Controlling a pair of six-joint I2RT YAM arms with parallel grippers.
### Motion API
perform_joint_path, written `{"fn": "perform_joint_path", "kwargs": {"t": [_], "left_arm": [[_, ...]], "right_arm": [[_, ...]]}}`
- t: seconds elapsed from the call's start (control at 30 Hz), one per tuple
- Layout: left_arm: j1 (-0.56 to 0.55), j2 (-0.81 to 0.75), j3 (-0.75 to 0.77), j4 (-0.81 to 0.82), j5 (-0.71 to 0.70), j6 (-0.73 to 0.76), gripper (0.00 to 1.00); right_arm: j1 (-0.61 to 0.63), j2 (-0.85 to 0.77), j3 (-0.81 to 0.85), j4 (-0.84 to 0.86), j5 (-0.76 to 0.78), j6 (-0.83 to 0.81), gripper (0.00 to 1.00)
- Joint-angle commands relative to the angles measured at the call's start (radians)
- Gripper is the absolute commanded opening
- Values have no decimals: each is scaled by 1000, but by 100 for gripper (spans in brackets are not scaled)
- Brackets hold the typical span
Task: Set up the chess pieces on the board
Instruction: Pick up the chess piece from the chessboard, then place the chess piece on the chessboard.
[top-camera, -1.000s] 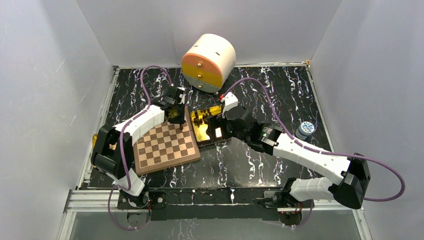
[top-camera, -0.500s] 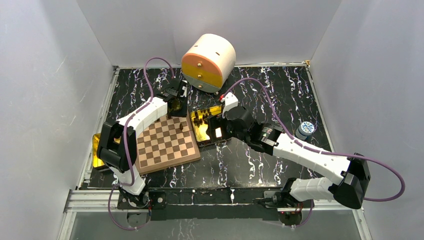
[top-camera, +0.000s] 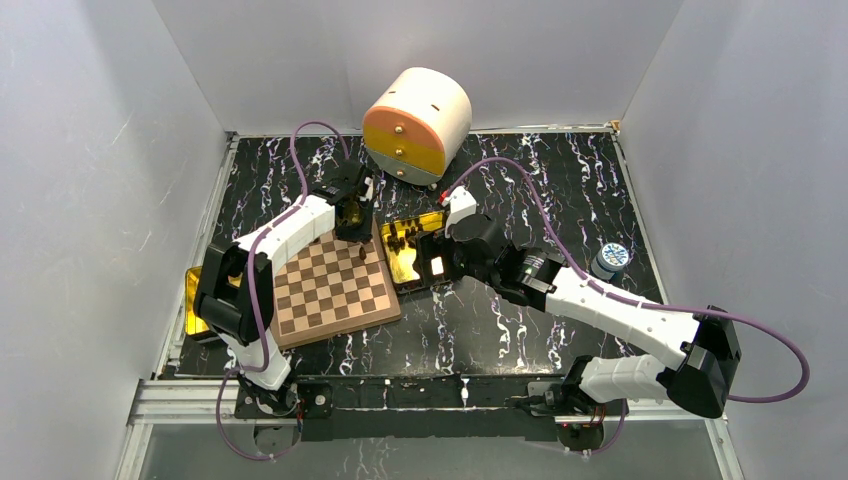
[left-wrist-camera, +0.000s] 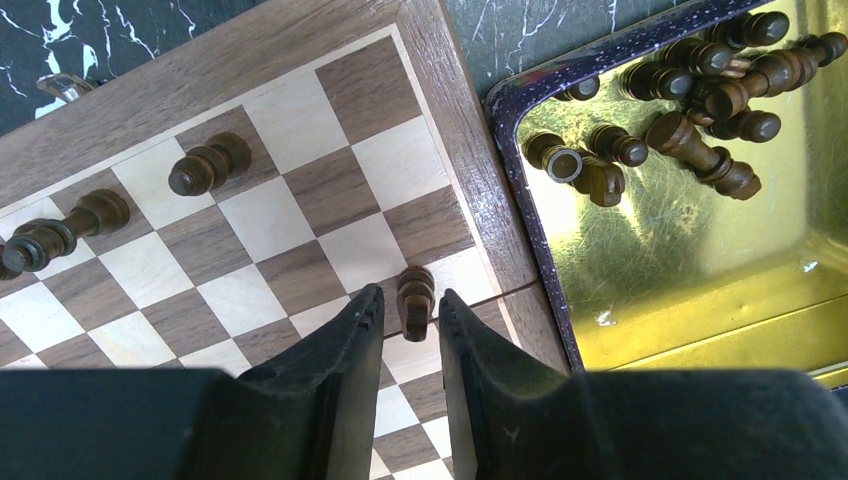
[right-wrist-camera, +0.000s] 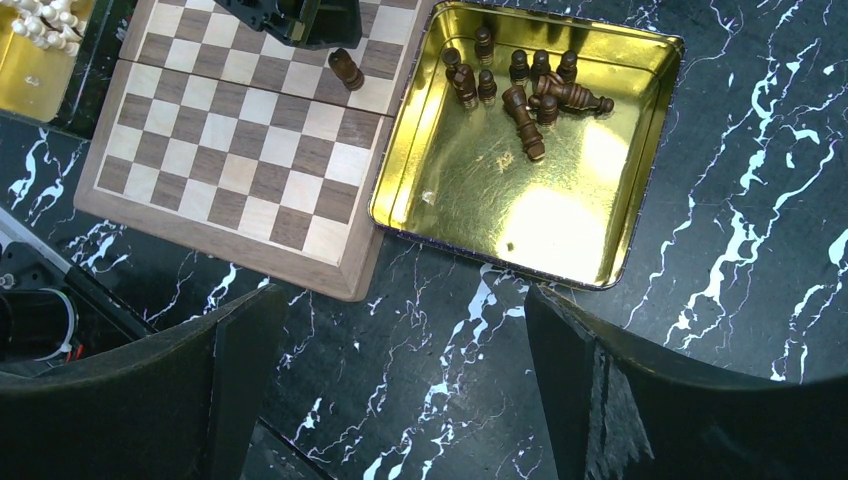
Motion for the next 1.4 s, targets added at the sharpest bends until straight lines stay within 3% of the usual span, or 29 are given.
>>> {"fn": "perform_joint_path", "kwargs": {"t": [0.0,0.53,0.77,1.07,1.37], "left_arm": [[-5,-5,-12,-27,13,-6,25],[-31,19,-34,-28,-29,-9,24],[-31,13,-23,-40,-43,-2,13],[-27,74,111,-84,-127,39,11],[23,161,214,-99,-95,60,11]], "right_arm": [[3,-23,4,33,16,5,99],[3,-30,7,25,48,-20,99],[4,-34,7,22,52,-21,99],[4,-24,17,18,46,-21,99],[3,-31,12,10,51,-15,99]]}}
